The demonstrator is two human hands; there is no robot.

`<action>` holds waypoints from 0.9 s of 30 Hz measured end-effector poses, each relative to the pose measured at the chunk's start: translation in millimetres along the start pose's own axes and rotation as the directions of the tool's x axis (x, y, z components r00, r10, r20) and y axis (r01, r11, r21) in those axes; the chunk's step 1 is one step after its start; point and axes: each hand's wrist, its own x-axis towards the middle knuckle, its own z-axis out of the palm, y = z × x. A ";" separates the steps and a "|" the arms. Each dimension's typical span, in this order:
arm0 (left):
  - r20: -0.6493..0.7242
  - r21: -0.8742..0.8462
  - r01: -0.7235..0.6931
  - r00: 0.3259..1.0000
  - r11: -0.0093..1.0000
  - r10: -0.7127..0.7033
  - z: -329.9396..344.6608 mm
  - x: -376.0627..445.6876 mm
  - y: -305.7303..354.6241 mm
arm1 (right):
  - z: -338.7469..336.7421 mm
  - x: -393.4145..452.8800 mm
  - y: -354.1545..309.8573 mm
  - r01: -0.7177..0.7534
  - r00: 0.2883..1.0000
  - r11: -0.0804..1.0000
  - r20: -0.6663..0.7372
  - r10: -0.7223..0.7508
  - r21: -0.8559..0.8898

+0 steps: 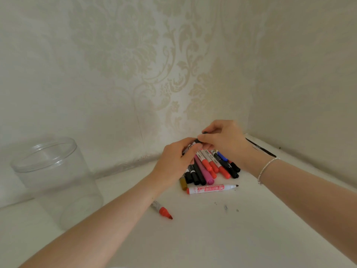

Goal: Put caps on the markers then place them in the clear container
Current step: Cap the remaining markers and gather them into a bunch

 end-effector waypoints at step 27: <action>0.233 0.245 -0.041 0.972 0.969 -0.018 124.6 39.4 33.2 | -116.7 -45.7 130.5 -0.288 0.956 0.855 -0.178 0.232 -0.432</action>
